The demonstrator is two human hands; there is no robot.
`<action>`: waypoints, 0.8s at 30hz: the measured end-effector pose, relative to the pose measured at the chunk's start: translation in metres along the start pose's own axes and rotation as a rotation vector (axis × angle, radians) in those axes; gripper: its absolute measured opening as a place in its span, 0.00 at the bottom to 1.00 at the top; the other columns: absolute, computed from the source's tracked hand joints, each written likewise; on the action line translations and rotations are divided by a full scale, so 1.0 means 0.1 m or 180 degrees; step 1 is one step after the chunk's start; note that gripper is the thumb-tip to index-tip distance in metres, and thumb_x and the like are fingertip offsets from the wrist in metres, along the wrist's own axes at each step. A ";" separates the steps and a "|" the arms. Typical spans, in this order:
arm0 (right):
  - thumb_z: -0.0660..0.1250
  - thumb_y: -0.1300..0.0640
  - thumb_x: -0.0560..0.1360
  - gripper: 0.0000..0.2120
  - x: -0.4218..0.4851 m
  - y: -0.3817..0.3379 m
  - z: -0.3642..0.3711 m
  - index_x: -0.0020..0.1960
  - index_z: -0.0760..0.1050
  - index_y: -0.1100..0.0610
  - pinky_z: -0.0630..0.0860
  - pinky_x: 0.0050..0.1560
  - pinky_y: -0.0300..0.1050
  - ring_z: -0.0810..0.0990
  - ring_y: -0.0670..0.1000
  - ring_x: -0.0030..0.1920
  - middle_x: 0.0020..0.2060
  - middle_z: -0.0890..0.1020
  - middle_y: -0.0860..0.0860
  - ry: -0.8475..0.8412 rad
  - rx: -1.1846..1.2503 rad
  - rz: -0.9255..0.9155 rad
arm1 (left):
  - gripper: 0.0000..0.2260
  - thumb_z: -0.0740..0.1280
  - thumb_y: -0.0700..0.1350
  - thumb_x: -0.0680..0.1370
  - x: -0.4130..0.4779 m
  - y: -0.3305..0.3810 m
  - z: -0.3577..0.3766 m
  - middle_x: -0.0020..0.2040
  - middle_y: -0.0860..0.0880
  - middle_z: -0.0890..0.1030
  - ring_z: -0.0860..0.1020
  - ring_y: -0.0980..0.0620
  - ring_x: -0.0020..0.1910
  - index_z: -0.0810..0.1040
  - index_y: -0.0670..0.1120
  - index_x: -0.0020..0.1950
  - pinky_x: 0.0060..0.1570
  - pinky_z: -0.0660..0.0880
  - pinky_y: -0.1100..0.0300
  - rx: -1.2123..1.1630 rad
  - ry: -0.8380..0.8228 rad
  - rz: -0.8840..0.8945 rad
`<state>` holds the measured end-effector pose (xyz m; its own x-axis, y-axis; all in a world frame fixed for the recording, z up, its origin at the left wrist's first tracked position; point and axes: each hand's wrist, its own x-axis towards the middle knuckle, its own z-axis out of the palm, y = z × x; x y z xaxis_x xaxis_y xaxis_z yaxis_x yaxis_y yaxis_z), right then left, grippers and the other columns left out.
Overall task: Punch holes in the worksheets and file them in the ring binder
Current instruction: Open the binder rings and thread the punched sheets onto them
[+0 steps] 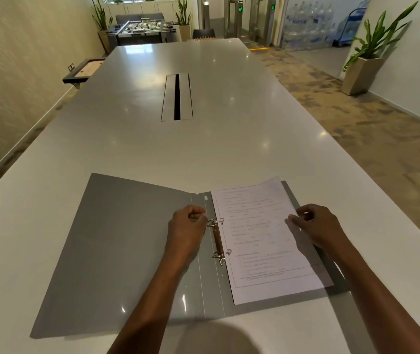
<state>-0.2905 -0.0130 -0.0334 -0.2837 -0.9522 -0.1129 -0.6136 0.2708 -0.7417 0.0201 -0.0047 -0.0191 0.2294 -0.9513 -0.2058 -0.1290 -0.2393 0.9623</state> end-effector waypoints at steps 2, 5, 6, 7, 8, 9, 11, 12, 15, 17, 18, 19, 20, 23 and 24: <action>0.75 0.52 0.76 0.12 0.00 -0.01 0.02 0.56 0.81 0.58 0.78 0.44 0.45 0.79 0.45 0.41 0.42 0.82 0.50 -0.0033 -0.0115 -0.0065 | 0.06 0.71 0.40 0.78 -0.02 0.00 0.01 0.47 0.49 0.86 0.86 0.51 0.48 0.86 0.49 0.51 0.55 0.84 0.52 0.0140 0.0034 0.0089; 0.75 0.54 0.77 0.11 0.01 -0.02 0.04 0.55 0.82 0.60 0.76 0.46 0.46 0.79 0.48 0.42 0.42 0.82 0.51 -0.0016 -0.0174 -0.0021 | 0.06 0.70 0.41 0.79 -0.01 -0.03 0.00 0.48 0.51 0.86 0.86 0.52 0.49 0.85 0.50 0.52 0.57 0.84 0.49 0.0412 0.0057 0.0231; 0.75 0.54 0.77 0.11 0.01 -0.02 0.03 0.55 0.82 0.60 0.75 0.45 0.45 0.79 0.48 0.42 0.42 0.82 0.51 -0.0012 -0.0206 0.0005 | 0.06 0.70 0.41 0.79 -0.01 -0.03 0.00 0.47 0.50 0.87 0.86 0.50 0.49 0.85 0.51 0.51 0.57 0.84 0.46 0.0448 0.0040 0.0247; 0.75 0.54 0.77 0.11 0.02 -0.02 0.03 0.54 0.82 0.60 0.75 0.43 0.45 0.79 0.48 0.41 0.42 0.82 0.52 -0.0010 -0.0277 0.0015 | 0.07 0.70 0.41 0.79 -0.01 -0.03 0.00 0.47 0.49 0.87 0.86 0.49 0.49 0.85 0.52 0.51 0.56 0.84 0.45 0.0474 0.0021 0.0266; 0.75 0.53 0.77 0.10 0.02 -0.03 0.03 0.52 0.82 0.60 0.76 0.42 0.46 0.79 0.49 0.40 0.43 0.84 0.53 0.0022 -0.0393 -0.0001 | 0.08 0.70 0.40 0.79 -0.01 -0.04 0.00 0.46 0.49 0.87 0.86 0.48 0.48 0.85 0.53 0.49 0.55 0.84 0.44 0.0511 0.0028 0.0277; 0.74 0.53 0.76 0.10 0.02 -0.04 0.04 0.51 0.82 0.60 0.78 0.43 0.48 0.80 0.51 0.41 0.44 0.84 0.54 0.0116 -0.0535 -0.0038 | 0.09 0.71 0.40 0.79 0.01 -0.06 0.00 0.45 0.50 0.86 0.86 0.48 0.47 0.85 0.54 0.49 0.54 0.85 0.47 0.0523 0.0027 0.0319; 0.74 0.53 0.77 0.10 0.00 -0.09 0.09 0.52 0.81 0.60 0.79 0.47 0.51 0.81 0.56 0.45 0.48 0.84 0.57 0.0440 -0.0753 -0.0223 | 0.07 0.71 0.39 0.79 0.03 -0.09 0.00 0.43 0.53 0.84 0.84 0.54 0.44 0.86 0.49 0.52 0.48 0.82 0.63 0.0788 0.0006 0.0485; 0.73 0.54 0.77 0.11 -0.02 -0.14 0.14 0.55 0.82 0.60 0.79 0.48 0.50 0.81 0.56 0.47 0.50 0.83 0.58 0.0576 -0.0747 -0.0385 | 0.06 0.71 0.39 0.80 0.02 -0.09 0.01 0.43 0.54 0.83 0.82 0.57 0.43 0.86 0.47 0.53 0.44 0.78 0.70 0.0995 0.0023 0.0583; 0.72 0.58 0.78 0.10 -0.11 -0.42 0.35 0.58 0.83 0.59 0.75 0.46 0.35 0.81 0.47 0.44 0.50 0.84 0.53 0.0536 -0.0295 -0.0898 | 0.06 0.71 0.38 0.78 0.06 -0.19 0.03 0.41 0.50 0.86 0.84 0.54 0.41 0.87 0.45 0.48 0.42 0.81 0.63 0.1272 0.0016 0.0808; 0.73 0.60 0.78 0.08 -0.18 -0.62 0.55 0.57 0.83 0.57 0.74 0.42 0.24 0.80 0.37 0.44 0.47 0.84 0.48 0.0256 0.0054 -0.1029 | 0.07 0.71 0.37 0.78 0.07 -0.23 0.04 0.41 0.50 0.87 0.85 0.54 0.39 0.88 0.46 0.47 0.43 0.84 0.57 0.1287 0.0009 0.0804; 0.72 0.60 0.78 0.08 -0.22 -0.70 0.65 0.58 0.83 0.57 0.73 0.43 0.20 0.79 0.35 0.44 0.47 0.83 0.47 0.0123 0.0189 -0.1047 | 0.07 0.72 0.37 0.78 0.08 -0.24 0.06 0.41 0.51 0.87 0.85 0.55 0.39 0.88 0.46 0.48 0.43 0.85 0.57 0.1283 0.0033 0.0820; 0.72 0.61 0.79 0.09 -0.25 -0.78 0.76 0.58 0.83 0.56 0.72 0.44 0.19 0.79 0.35 0.45 0.46 0.83 0.46 0.0019 0.0299 -0.1054 | 0.07 0.72 0.37 0.78 0.08 -0.25 0.07 0.41 0.52 0.87 0.85 0.56 0.39 0.89 0.46 0.48 0.43 0.85 0.58 0.1286 0.0076 0.0855; 0.72 0.62 0.79 0.09 -0.28 -0.85 0.87 0.58 0.83 0.56 0.72 0.44 0.18 0.79 0.35 0.45 0.46 0.84 0.45 -0.0040 0.0394 -0.1067 | 0.06 0.73 0.37 0.78 0.08 -0.25 0.07 0.41 0.53 0.87 0.85 0.57 0.39 0.89 0.46 0.48 0.43 0.85 0.59 0.1280 0.0125 0.0890; 0.72 0.62 0.78 0.08 -0.39 -0.95 1.15 0.56 0.84 0.54 0.75 0.46 0.23 0.81 0.36 0.44 0.44 0.84 0.44 -0.0006 0.0619 -0.1083 | 0.06 0.74 0.37 0.78 0.06 -0.26 0.10 0.41 0.53 0.86 0.84 0.60 0.39 0.88 0.47 0.48 0.42 0.83 0.67 0.1274 0.0290 0.0892; 0.72 0.62 0.78 0.07 -0.43 -0.94 1.22 0.54 0.84 0.53 0.76 0.47 0.26 0.82 0.37 0.44 0.43 0.84 0.43 0.0068 0.0670 -0.1098 | 0.06 0.74 0.37 0.77 0.05 -0.28 0.10 0.40 0.53 0.86 0.84 0.60 0.38 0.88 0.47 0.47 0.40 0.82 0.69 0.1252 0.0326 0.0891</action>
<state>-0.1305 -0.0143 -0.0393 -0.1043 -0.9784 0.1784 -0.5117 -0.1010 -0.8532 0.0151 -0.0048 -0.0485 0.2249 -0.9704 0.0885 -0.5492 -0.0513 0.8341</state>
